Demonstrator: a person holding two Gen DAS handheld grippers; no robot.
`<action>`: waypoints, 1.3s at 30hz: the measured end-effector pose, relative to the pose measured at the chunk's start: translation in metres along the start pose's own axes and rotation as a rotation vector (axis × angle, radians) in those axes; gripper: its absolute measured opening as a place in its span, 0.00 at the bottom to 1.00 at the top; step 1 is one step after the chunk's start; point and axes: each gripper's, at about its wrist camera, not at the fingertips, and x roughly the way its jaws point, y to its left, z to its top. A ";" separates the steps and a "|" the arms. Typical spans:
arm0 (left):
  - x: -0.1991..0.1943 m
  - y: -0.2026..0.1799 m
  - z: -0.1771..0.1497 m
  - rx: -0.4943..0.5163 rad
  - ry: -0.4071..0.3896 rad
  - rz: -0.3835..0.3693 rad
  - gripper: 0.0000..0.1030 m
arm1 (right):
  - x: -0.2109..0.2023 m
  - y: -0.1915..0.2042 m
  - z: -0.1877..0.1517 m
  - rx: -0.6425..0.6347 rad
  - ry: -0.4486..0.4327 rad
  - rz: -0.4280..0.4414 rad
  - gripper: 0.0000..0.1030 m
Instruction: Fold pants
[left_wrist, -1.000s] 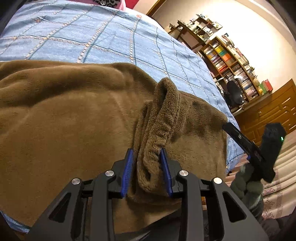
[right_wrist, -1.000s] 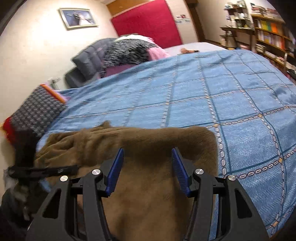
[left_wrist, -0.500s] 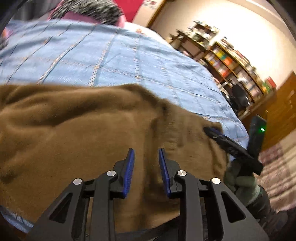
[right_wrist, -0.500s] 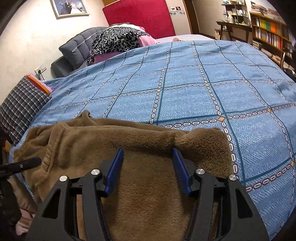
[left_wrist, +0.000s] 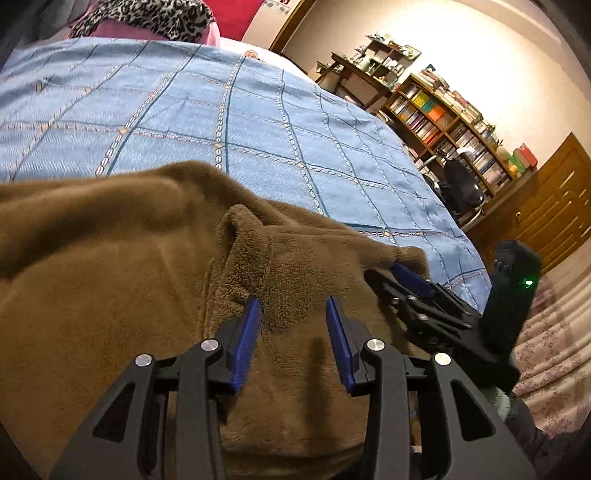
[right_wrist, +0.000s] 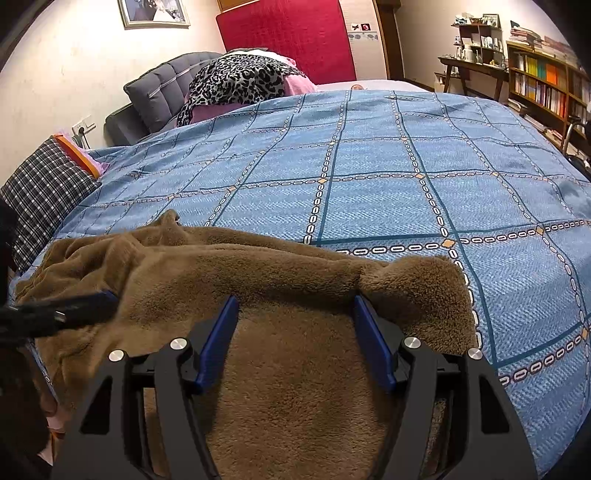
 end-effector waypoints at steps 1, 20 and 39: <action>0.001 0.002 -0.001 0.006 -0.006 -0.001 0.37 | 0.000 0.000 0.000 0.000 0.000 -0.001 0.65; -0.139 0.092 -0.017 -0.208 -0.275 0.273 0.62 | 0.001 0.009 0.001 -0.002 0.023 -0.053 0.65; -0.228 0.209 -0.084 -0.503 -0.474 0.612 0.62 | 0.002 0.019 0.004 0.006 0.048 -0.131 0.65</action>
